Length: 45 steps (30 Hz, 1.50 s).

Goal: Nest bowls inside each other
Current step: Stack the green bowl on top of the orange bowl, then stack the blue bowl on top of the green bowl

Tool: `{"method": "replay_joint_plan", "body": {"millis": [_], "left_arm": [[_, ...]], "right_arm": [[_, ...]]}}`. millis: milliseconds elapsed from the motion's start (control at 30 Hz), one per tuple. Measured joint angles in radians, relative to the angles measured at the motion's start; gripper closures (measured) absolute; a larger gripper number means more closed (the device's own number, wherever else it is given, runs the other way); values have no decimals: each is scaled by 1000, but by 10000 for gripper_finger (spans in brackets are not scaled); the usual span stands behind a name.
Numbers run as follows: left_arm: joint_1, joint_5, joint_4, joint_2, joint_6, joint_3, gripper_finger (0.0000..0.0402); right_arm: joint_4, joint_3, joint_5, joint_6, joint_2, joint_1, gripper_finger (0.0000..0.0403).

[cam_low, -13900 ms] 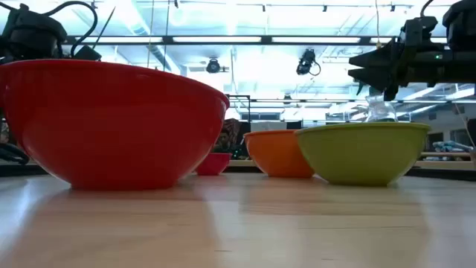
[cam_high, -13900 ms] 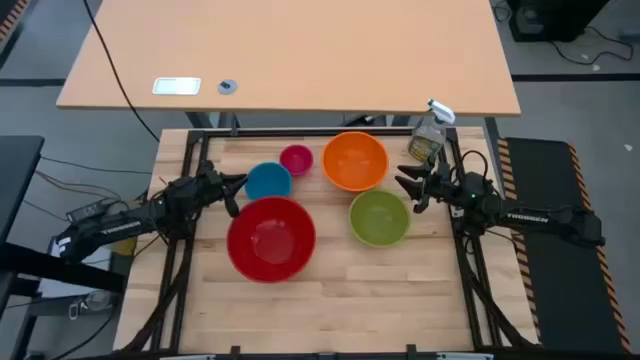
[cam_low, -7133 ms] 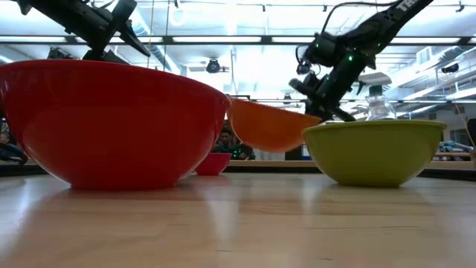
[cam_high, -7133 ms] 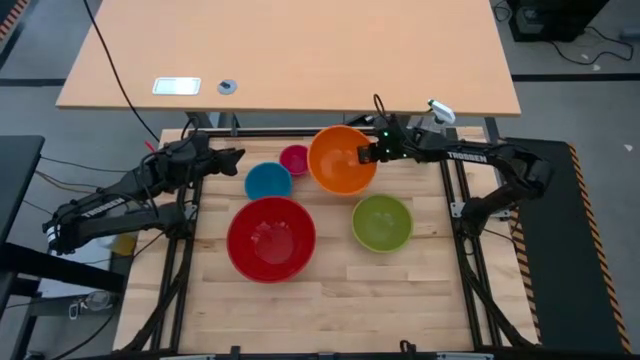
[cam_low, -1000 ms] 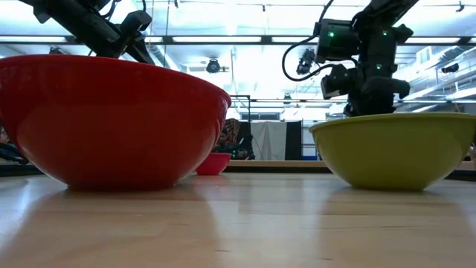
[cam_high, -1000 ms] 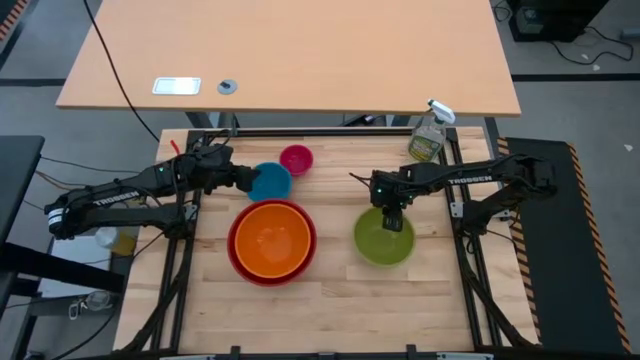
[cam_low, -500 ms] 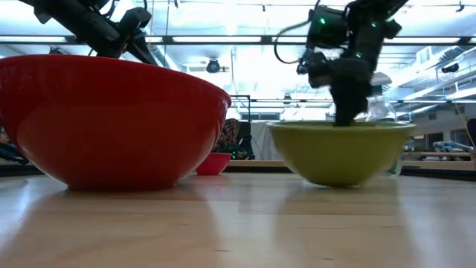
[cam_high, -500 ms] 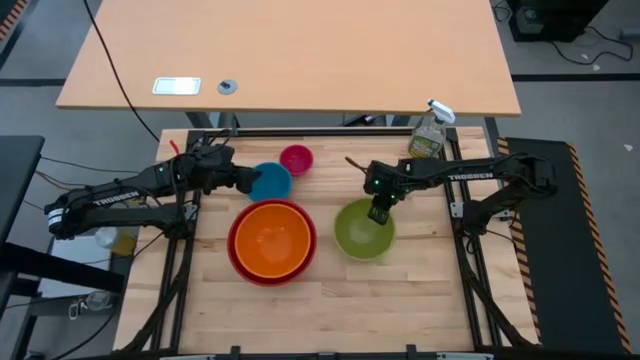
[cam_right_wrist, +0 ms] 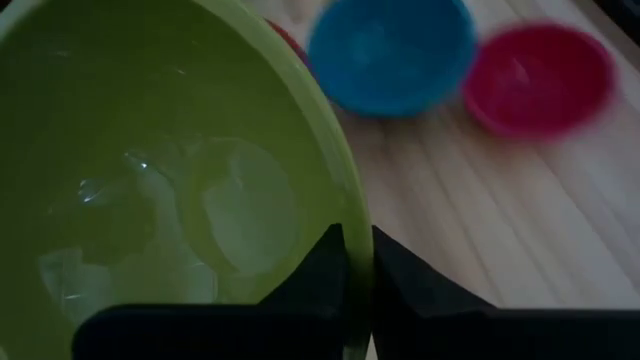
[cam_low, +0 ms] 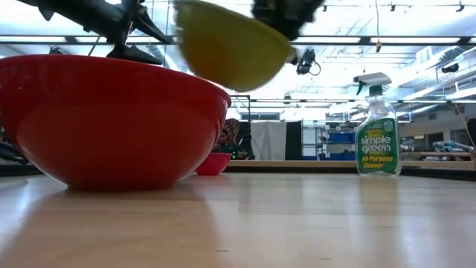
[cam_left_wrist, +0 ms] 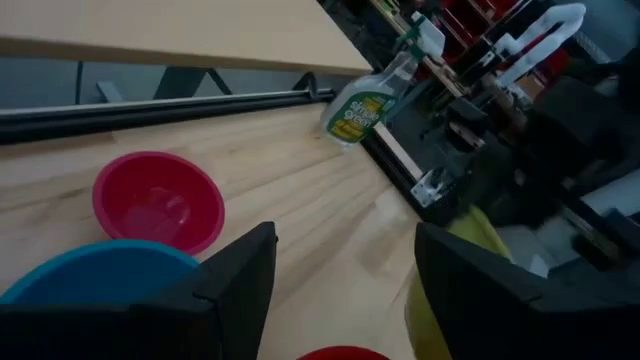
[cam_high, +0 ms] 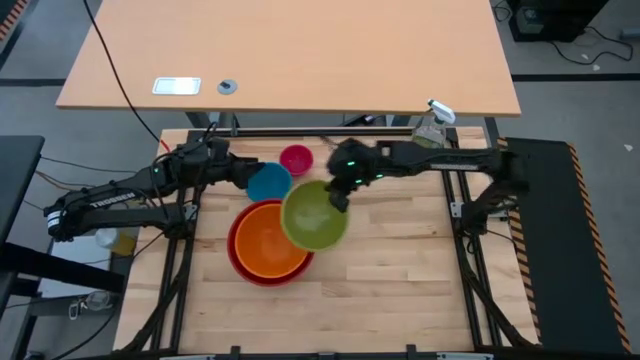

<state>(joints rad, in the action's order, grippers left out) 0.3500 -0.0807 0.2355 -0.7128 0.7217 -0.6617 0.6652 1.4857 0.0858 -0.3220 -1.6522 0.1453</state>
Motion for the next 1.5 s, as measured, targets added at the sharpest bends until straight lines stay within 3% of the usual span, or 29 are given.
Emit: {"method": "replay_joint_plan", "body": {"millis": [200,333,633,867,1000,1267,1500], "left_arm": [[0,-1,-31,31,-4,0,159],[0,-12,-41,73,-4,0,159],[0,-57,90,142,8,0,159],[0,-76,204,143,32,0,159],[0,-79,249,144,35,0,159],[0,-85,277,143,27,0,159],[0,-90,277,143,23,0,159]], "right_arm": [[-17,281,-17,87,-252,-39,370],[-66,389,-17,128,-382,-51,370],[-142,423,-9,169,-547,-74,369],[-152,423,18,169,-585,-73,361],[-164,423,60,173,-588,-74,325],[-142,447,95,159,-566,-57,213],[-52,559,95,199,-544,-39,178]]}}
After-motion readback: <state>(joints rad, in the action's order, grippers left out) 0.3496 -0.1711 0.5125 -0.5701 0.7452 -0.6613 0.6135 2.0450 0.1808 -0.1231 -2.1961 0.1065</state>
